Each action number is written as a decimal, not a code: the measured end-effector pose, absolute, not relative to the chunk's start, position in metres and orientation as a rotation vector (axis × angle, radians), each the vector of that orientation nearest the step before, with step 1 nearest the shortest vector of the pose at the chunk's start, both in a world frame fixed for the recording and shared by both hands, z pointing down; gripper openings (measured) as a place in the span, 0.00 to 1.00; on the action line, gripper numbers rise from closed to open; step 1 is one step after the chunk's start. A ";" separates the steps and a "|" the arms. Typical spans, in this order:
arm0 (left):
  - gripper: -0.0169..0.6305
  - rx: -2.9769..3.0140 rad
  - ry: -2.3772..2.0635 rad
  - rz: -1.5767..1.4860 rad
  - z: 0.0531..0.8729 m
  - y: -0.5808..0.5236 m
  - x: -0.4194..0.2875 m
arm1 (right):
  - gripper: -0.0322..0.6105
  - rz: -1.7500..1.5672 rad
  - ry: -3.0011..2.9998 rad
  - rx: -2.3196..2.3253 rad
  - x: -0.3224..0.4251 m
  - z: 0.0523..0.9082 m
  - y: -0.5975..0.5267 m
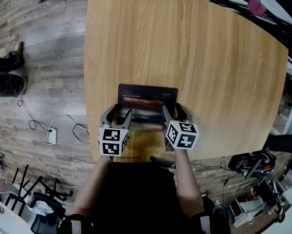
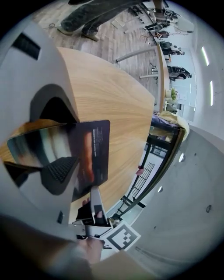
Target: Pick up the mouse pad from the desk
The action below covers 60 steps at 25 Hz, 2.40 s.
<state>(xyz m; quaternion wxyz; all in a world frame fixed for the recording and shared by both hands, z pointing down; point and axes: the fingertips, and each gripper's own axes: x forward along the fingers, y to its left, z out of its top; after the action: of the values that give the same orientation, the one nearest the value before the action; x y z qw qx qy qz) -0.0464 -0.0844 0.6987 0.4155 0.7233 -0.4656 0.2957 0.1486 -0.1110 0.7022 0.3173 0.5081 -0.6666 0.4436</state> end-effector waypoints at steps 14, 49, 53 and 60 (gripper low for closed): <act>0.40 1.819 -1.165 0.753 0.700 -0.085 -0.045 | 0.40 1.139 -1.725 1.317 0.146 0.707 -0.107; 0.43 1.831 -1.108 0.750 0.701 -0.082 -0.038 | 0.40 1.283 -1.797 1.204 0.083 0.705 -0.095; 0.43 1.838 -1.103 0.762 0.703 -0.081 -0.039 | 0.40 1.308 -1.816 1.177 0.071 0.704 -0.093; 0.43 1.832 -1.122 0.770 0.703 -0.078 -0.040 | 0.40 1.314 -1.825 1.156 0.070 0.703 -0.091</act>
<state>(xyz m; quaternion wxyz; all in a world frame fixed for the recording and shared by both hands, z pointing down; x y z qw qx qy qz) -0.0397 -0.0781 0.7034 0.4169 0.7297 -0.4469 0.3066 0.0703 -0.0913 0.7034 0.3017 0.4360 -0.6882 0.4953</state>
